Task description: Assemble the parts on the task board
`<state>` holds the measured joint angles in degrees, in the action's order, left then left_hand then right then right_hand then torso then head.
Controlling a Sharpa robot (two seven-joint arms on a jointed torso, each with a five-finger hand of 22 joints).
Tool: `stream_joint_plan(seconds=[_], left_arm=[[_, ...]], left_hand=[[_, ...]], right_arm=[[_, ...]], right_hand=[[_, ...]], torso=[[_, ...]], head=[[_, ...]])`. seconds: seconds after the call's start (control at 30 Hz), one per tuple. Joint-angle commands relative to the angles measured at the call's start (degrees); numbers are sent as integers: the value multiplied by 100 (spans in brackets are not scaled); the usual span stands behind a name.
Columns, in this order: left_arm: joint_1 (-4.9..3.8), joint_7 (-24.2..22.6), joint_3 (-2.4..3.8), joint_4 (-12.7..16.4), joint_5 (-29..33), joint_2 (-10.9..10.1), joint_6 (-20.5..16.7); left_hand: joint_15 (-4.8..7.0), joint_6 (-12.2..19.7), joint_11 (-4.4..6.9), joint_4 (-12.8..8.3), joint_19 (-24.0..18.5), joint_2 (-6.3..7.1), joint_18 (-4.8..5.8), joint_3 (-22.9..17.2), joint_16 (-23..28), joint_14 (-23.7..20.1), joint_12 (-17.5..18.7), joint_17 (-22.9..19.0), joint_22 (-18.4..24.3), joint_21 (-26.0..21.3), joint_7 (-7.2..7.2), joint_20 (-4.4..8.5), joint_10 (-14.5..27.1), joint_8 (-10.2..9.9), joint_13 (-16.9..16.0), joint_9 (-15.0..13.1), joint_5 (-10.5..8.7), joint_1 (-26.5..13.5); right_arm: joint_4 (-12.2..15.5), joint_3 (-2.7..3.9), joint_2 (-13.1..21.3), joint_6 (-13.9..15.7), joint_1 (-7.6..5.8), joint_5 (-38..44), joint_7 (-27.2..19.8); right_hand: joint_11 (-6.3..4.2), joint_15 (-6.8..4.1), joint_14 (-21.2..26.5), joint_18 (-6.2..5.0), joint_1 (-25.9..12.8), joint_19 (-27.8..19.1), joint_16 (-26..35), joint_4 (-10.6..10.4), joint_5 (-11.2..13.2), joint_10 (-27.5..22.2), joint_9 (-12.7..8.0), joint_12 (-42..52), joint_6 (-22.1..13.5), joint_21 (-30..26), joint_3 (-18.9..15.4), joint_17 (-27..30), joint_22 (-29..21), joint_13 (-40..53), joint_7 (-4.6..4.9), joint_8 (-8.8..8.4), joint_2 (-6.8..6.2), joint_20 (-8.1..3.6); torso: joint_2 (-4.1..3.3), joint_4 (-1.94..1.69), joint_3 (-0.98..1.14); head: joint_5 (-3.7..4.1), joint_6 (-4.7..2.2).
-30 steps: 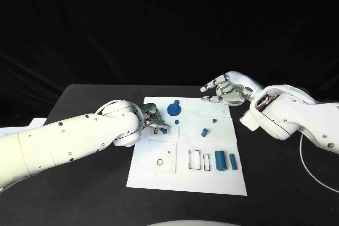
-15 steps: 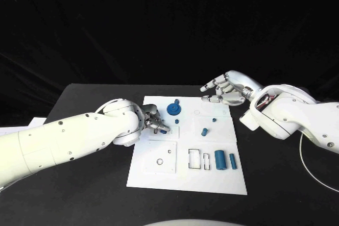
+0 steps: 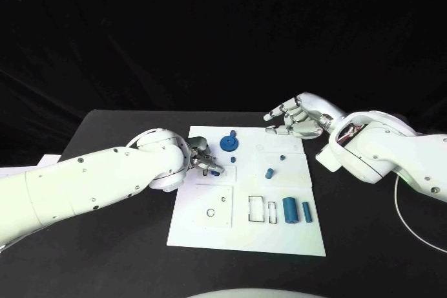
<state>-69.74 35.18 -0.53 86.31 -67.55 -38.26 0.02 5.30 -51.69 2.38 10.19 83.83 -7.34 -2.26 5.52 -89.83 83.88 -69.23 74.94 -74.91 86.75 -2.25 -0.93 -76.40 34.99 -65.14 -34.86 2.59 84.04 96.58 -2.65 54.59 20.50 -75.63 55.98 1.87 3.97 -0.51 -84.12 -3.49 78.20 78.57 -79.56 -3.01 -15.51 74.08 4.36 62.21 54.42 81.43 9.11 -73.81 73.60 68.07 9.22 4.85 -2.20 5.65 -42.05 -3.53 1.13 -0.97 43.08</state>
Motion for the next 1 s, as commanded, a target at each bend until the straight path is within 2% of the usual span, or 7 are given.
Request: stream_joint_plan(seconds=[0.03,0.27,0.5,0.67,1.0], left_arm=[[37,127,-33,-62,83,60,242],[45,145,-36,-199,178,161,303],[51,150,-40,-275,238,204,336],[52,156,-41,-311,249,221,350],[52,182,-43,-368,252,223,379]], left_hand=[[45,-90,11,-497,407,-116,116,-568,-17,612,-33,1506,-1032,25,70,43,-65,14,-9,-10,15,166],[43,-113,11,-425,403,-72,114,-670,-17,612,-52,1506,-1024,19,73,42,-90,16,-34,-36,14,61],[57,-205,32,-232,401,84,112,-720,-17,612,-118,1506,-1019,13,105,50,-157,56,-105,-93,13,-236],[73,-285,51,-34,413,251,117,-688,-17,612,-170,1506,-1044,26,128,63,-208,91,-158,-141,14,-556],[89,-366,64,173,430,444,124,-642,-17,612,-213,1506,-1076,43,144,80,-257,153,-200,-227,14,-920]], right_arm=[[4,0,-7,-66,5,0,-50],[8,0,-3,-71,6,-2,-49],[10,0,1,-80,6,-5,-48],[9,0,0,-85,6,-6,-47],[10,0,5,-85,6,-13,-52]], right_hand=[[-15,2,-233,-41,-26,-38,23,-17,4,32,4,8,43,-17,17,9,-8,-6,-15,25,4,18],[-15,2,-233,-41,-26,-38,23,-17,4,32,4,8,43,-17,17,9,-8,-6,-15,25,4,18],[-15,2,-233,-41,-26,-38,23,-17,4,32,4,8,43,-17,17,9,-8,-6,-15,25,4,18],[-16,1,-231,-45,-30,-50,35,-18,14,26,3,-1,42,-28,16,24,-26,-16,-16,24,1,18],[-16,1,-228,-49,-33,-61,46,-19,17,20,3,-10,40,-37,14,39,-42,-24,-16,23,-2,18]], torso=[[-3,4,0],[-1,7,2],[-1,2,6],[1,2,6],[3,0,6]], head=[[5,5],[20,11],[40,22],[46,18],[53,21]])
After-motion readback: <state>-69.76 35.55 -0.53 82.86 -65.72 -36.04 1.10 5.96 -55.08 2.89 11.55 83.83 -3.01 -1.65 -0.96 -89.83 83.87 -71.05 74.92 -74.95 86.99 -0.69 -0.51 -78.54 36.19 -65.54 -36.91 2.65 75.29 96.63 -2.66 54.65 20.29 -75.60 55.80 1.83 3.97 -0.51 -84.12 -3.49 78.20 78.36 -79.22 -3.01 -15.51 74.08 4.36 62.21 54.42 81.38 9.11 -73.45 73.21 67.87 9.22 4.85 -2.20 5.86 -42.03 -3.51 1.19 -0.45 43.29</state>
